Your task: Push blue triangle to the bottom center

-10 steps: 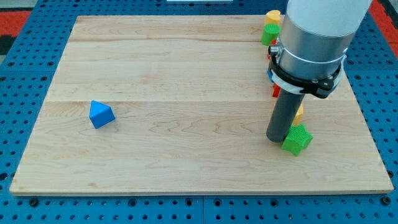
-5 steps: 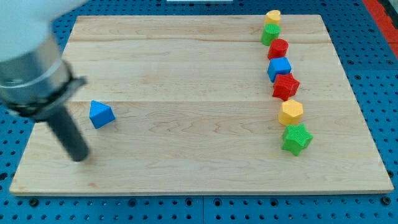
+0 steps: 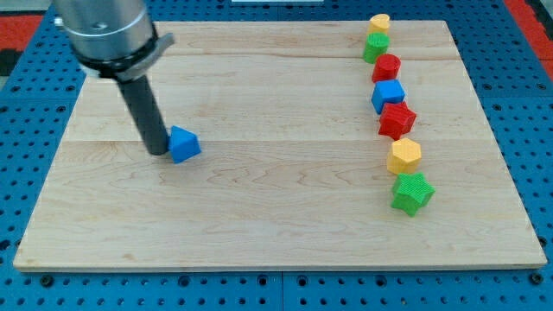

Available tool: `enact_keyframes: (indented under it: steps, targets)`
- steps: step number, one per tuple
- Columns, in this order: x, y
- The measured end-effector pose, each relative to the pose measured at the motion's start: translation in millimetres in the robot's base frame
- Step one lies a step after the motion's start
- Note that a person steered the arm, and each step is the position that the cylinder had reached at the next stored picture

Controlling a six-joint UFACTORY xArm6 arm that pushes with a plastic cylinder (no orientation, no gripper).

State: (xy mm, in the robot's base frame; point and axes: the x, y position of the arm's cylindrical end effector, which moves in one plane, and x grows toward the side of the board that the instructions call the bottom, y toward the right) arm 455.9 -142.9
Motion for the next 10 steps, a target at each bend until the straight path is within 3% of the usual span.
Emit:
enact_keyframes:
  steps: [4, 6, 10]
  targets:
    - [-22.7, 109.8]
    - [-52.5, 122.2]
    - [-22.8, 162.7]
